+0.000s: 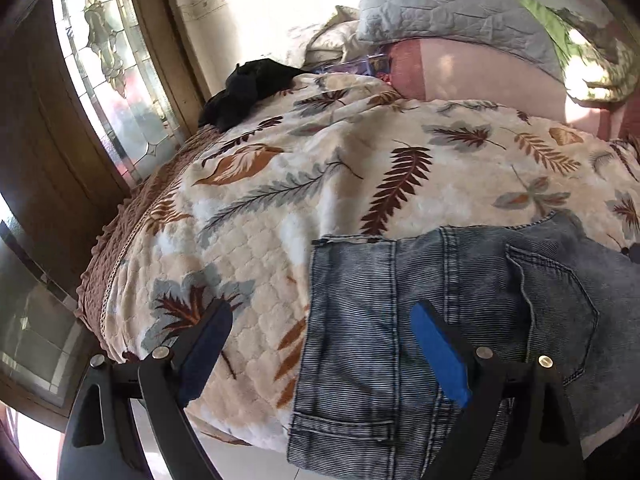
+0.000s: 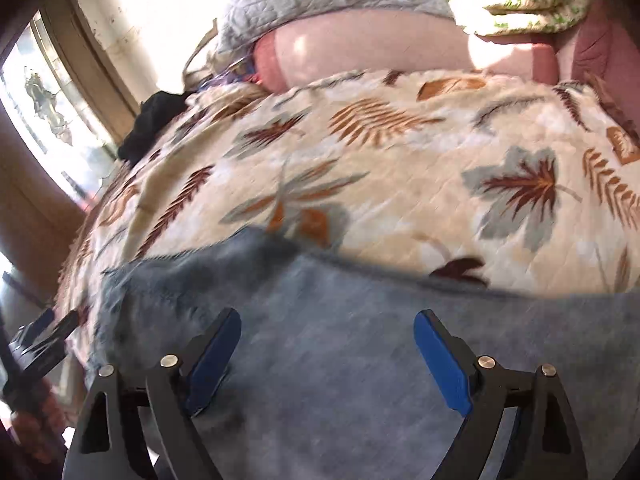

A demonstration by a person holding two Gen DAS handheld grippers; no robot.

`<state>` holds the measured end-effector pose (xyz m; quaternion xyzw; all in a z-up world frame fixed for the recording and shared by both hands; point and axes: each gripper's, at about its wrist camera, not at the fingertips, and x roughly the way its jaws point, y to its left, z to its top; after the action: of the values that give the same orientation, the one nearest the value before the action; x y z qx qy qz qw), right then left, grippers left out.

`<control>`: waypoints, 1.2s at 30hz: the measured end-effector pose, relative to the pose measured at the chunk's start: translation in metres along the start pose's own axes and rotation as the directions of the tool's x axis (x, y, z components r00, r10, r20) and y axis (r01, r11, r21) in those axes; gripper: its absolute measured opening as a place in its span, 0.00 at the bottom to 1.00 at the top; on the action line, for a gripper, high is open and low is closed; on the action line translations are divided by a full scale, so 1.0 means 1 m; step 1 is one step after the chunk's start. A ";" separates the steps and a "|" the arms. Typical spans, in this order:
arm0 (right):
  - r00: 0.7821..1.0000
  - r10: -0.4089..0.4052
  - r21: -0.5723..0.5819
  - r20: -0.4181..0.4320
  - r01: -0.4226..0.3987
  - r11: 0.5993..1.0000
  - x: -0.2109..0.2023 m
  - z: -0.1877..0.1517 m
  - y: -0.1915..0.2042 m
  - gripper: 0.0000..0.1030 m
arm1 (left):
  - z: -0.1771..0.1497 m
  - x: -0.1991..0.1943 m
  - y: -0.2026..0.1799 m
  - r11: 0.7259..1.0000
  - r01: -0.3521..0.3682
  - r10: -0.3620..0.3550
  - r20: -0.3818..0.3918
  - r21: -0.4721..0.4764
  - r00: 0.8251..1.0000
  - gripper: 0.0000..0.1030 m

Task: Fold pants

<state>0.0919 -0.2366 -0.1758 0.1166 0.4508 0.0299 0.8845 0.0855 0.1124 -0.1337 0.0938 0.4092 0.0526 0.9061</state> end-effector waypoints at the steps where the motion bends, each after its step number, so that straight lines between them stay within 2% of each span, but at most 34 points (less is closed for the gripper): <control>1: 1.000 -0.023 -0.006 -0.005 0.023 1.000 0.006 0.004 -0.004 0.85 | -0.001 0.001 -0.007 1.000 0.004 -0.004 -0.009 0.017 1.000 0.89; 3: 0.999 -0.022 -0.022 -0.031 0.022 1.000 0.015 0.012 -0.009 0.78 | -0.004 0.006 -0.018 0.999 0.026 -0.025 -0.033 0.038 0.999 0.89; 5: 0.997 -0.031 -0.067 -0.070 0.027 0.997 0.028 0.016 -0.012 0.62 | -0.007 0.009 -0.027 0.998 0.030 -0.028 -0.047 0.055 0.999 0.89; 10: 0.987 -0.049 -0.167 -0.152 0.023 0.986 0.051 0.013 -0.018 0.43 | -0.013 0.021 -0.034 0.997 0.013 -0.007 -0.077 0.079 0.997 0.89; 12: 0.986 -0.056 -0.200 -0.154 0.025 0.979 0.053 0.016 -0.016 0.21 | -0.013 0.027 -0.034 0.998 0.010 -0.004 -0.086 0.068 0.996 0.89; 13: 0.985 -0.075 -0.211 -0.155 0.042 0.977 0.053 0.017 -0.015 0.05 | -0.013 0.029 -0.034 0.998 0.006 0.000 -0.087 0.067 0.996 0.89; 16: 0.978 -0.133 -0.252 -0.161 0.090 0.964 0.056 0.017 -0.010 0.03 | -0.011 0.036 -0.039 0.995 -0.020 0.027 -0.072 0.093 0.997 0.89; 19: 0.975 -0.150 -0.225 -0.161 0.111 0.968 0.065 0.021 -0.012 0.02 | -0.010 0.046 -0.045 0.992 -0.039 0.048 -0.073 0.123 0.996 0.90; 22: 0.979 -0.154 -0.173 -0.137 0.130 0.976 0.066 0.025 -0.015 0.03 | -0.006 0.053 -0.043 0.992 -0.041 0.052 -0.088 0.122 0.995 0.93; 24: 0.987 -0.104 -0.104 -0.124 0.091 0.990 0.056 0.027 -0.022 0.05 | -0.003 0.052 -0.040 0.993 -0.031 0.044 -0.109 0.115 0.993 0.95; 27: 0.998 -0.028 0.004 -0.061 0.028 1.000 0.016 0.022 -0.042 0.06 | -0.003 0.042 -0.034 0.995 -0.032 0.044 -0.124 0.098 0.991 0.94; 28: 0.999 -0.014 0.031 -0.029 0.015 0.999 -0.002 0.018 -0.052 0.12 | -0.005 0.036 -0.033 0.994 -0.042 0.053 -0.116 0.099 0.992 0.94; 30: 0.999 -0.012 0.093 0.030 0.010 0.996 -0.041 0.007 -0.082 0.36 | -0.007 0.019 -0.033 0.995 -0.040 0.048 -0.083 0.096 0.995 0.94; 31: 0.998 -0.020 0.141 0.064 0.011 0.990 -0.062 0.001 -0.101 0.62 | -0.007 0.009 -0.034 0.995 -0.032 0.038 -0.060 0.094 0.997 0.94; 32: 0.994 -0.028 0.200 0.101 0.007 0.980 -0.084 -0.008 -0.122 0.76 | -0.007 -0.003 -0.035 0.995 -0.025 0.028 -0.034 0.094 0.999 0.94; 34: 0.987 -0.024 0.310 0.157 -0.026 0.950 -0.126 -0.029 -0.167 0.76 | -0.007 -0.023 -0.039 0.995 -0.011 0.010 0.013 0.095 1.000 0.94; 36: 0.982 -0.014 0.406 0.187 -0.065 0.912 -0.160 -0.052 -0.205 0.76 | -0.006 -0.038 -0.045 0.996 0.020 -0.023 0.026 0.090 0.999 0.94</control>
<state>-0.0557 -0.4513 -0.1262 0.3076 0.3609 -0.0646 0.8780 0.0567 0.0631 -0.1199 0.1307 0.3999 0.0232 0.9069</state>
